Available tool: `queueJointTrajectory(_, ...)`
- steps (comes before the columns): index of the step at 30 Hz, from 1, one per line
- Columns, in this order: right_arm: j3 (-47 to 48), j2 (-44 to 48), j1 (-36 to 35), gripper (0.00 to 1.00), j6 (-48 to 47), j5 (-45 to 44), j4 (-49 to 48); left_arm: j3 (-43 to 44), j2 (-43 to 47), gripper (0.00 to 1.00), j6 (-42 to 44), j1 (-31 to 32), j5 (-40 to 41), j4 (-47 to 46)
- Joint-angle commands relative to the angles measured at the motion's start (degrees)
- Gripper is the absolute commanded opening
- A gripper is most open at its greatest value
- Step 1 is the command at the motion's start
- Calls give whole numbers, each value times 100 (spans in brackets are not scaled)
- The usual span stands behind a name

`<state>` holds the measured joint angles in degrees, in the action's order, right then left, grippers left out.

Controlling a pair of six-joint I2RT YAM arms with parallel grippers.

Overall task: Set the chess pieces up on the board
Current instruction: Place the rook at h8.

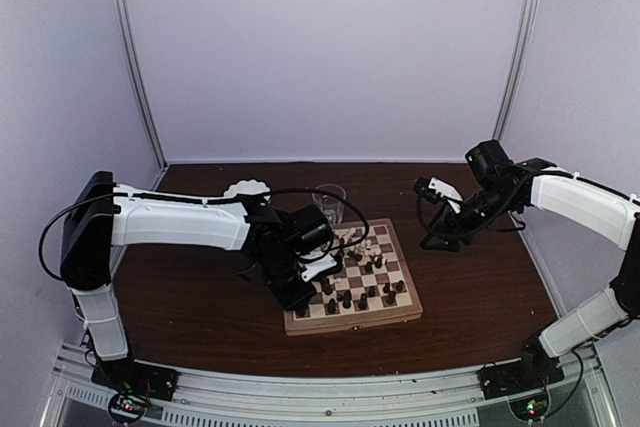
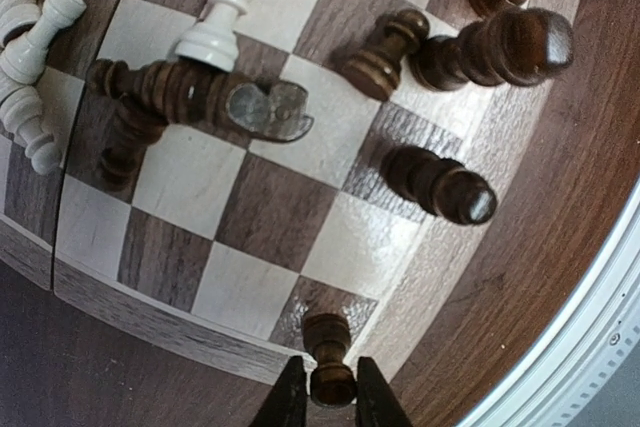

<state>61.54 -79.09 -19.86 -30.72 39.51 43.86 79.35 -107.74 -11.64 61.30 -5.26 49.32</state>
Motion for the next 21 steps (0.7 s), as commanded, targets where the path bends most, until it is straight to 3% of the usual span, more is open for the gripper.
queueJointTrajectory(1, -28, -63, 43, 61, -56, -75, -18, -18, -77, 19, 17, 11, 7, -158)
queueJointTrajectory(6, -28, -62, 43, 61, -57, -66, -18, 35, 16, 23, 10, 9, -56, -136)
queueJointTrajectory(11, -28, -78, 43, 61, -54, -53, -21, 445, 616, 37, 71, -27, -126, -8)
queueJointTrajectory(16, -11, -102, 43, 61, -53, -40, -10, 1000, 1081, 46, 173, -504, -364, 6)
queueJointTrajectory(21, -10, -89, 43, 60, -65, -77, -19, 978, 1134, 46, -211, -909, -54, -696)
